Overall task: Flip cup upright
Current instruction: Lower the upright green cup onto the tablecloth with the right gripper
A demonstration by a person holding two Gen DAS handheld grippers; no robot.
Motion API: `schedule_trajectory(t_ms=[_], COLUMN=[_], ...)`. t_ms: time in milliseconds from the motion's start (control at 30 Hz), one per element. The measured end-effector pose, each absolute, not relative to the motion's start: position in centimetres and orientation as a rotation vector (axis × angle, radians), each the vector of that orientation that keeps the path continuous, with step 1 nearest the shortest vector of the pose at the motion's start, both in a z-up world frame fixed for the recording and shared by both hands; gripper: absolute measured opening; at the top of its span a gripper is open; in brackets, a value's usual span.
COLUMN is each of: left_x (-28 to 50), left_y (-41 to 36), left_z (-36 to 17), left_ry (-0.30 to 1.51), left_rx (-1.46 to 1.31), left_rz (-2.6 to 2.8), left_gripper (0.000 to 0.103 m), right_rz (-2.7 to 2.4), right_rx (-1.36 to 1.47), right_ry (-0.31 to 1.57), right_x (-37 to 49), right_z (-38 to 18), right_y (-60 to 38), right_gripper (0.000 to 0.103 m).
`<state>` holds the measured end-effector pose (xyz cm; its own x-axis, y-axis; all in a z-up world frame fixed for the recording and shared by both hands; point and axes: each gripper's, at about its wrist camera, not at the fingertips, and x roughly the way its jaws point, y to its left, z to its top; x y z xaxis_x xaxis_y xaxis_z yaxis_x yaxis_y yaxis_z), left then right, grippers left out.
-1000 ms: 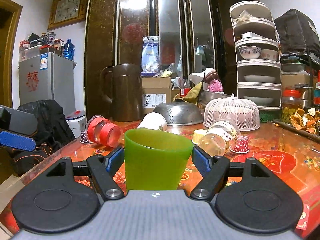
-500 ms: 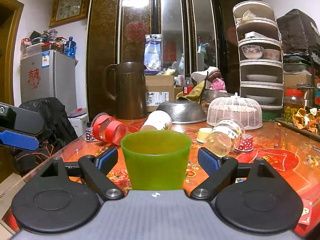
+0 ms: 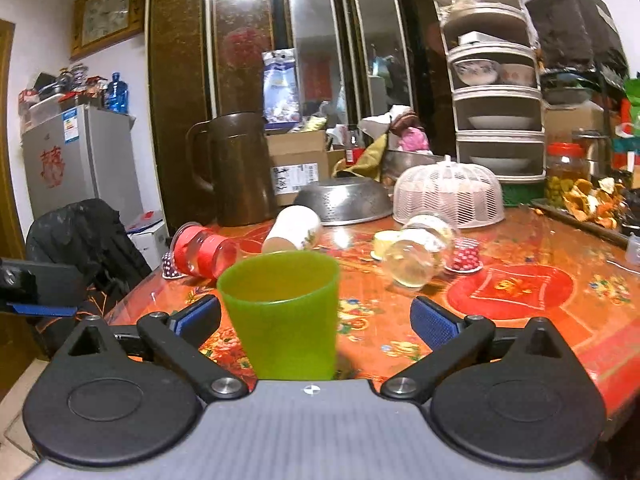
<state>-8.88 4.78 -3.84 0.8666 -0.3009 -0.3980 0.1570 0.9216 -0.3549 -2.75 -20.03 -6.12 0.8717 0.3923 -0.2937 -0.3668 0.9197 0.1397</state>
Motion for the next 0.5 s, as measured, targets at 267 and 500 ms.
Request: schedule_trajectory(t_ms=[267, 500], left_x=[-9.8, -12.5], left_y=[3.3, 2.2], left_z=[-1.8, 1.2], left_ry=[0.451, 0.434], left_rx=[-0.155, -0.096], left_rz=[-0.096, -0.07], left_gripper=[0.099, 0.099], right_rz=[0.418, 0.445], right_rx=[0.024, 0.03], right_ry=[0.48, 0.454], right_x=[-4.1, -7.4], right_z=[-3.0, 1.4], right_y=[-21.5, -23.8], right_gripper=[0.102, 0.102])
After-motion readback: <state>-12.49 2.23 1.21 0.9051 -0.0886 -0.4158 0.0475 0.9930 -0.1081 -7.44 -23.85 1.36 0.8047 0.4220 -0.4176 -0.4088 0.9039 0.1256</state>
